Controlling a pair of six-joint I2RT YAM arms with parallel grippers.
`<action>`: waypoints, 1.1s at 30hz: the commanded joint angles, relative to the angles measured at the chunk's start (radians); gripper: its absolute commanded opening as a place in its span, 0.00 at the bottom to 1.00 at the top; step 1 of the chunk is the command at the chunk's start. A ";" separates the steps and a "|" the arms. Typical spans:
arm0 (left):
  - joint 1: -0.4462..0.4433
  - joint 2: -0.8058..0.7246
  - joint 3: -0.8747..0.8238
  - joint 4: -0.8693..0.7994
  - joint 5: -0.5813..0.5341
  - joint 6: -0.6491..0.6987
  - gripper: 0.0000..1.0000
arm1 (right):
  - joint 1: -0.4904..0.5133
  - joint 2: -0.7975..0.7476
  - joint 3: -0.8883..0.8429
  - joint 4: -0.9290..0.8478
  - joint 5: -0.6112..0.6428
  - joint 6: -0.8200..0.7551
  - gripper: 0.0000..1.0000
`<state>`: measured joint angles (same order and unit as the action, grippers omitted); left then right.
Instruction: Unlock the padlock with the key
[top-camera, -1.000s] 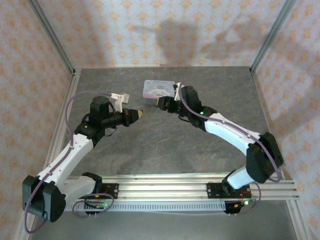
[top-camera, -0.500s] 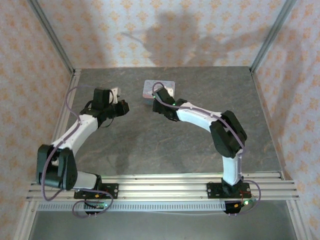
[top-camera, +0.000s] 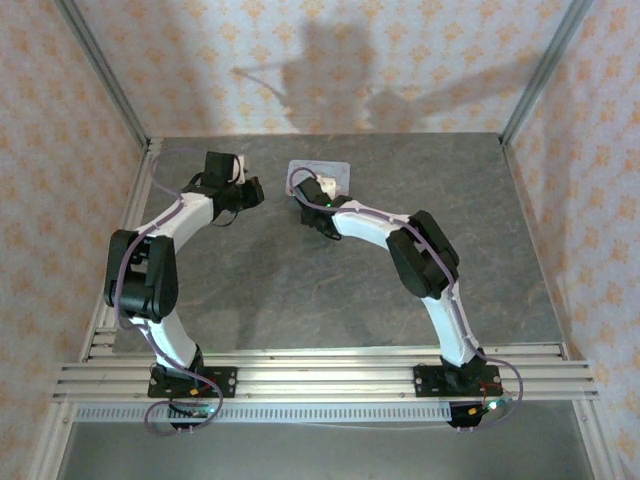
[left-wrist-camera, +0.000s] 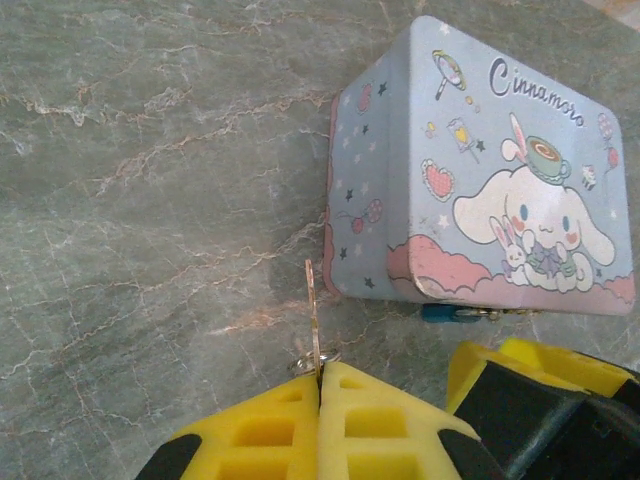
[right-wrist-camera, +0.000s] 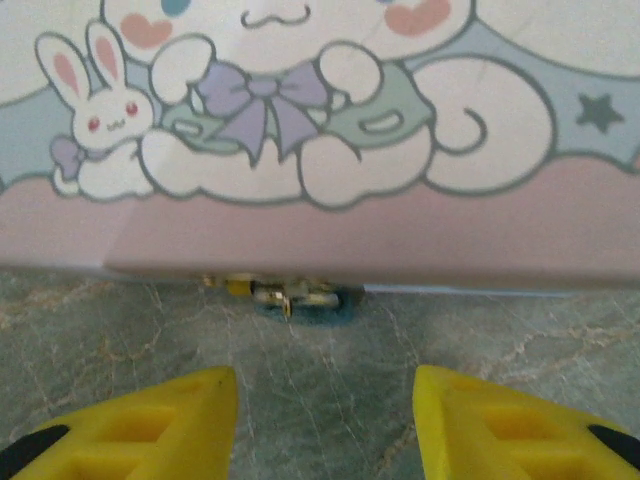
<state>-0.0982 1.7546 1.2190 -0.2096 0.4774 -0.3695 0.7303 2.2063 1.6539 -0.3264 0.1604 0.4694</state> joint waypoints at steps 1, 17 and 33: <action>0.003 0.022 0.033 0.027 -0.016 -0.007 0.00 | 0.004 0.027 0.043 -0.027 0.069 -0.009 0.48; 0.013 0.031 0.002 0.071 0.012 -0.003 0.00 | 0.004 0.128 0.140 -0.043 0.112 -0.013 0.44; 0.012 -0.010 -0.060 0.081 0.025 0.028 0.00 | 0.002 0.116 0.151 -0.060 0.103 -0.034 0.24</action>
<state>-0.0963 1.7866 1.1873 -0.1471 0.4900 -0.3645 0.7307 2.3501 1.8065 -0.3603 0.2398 0.4423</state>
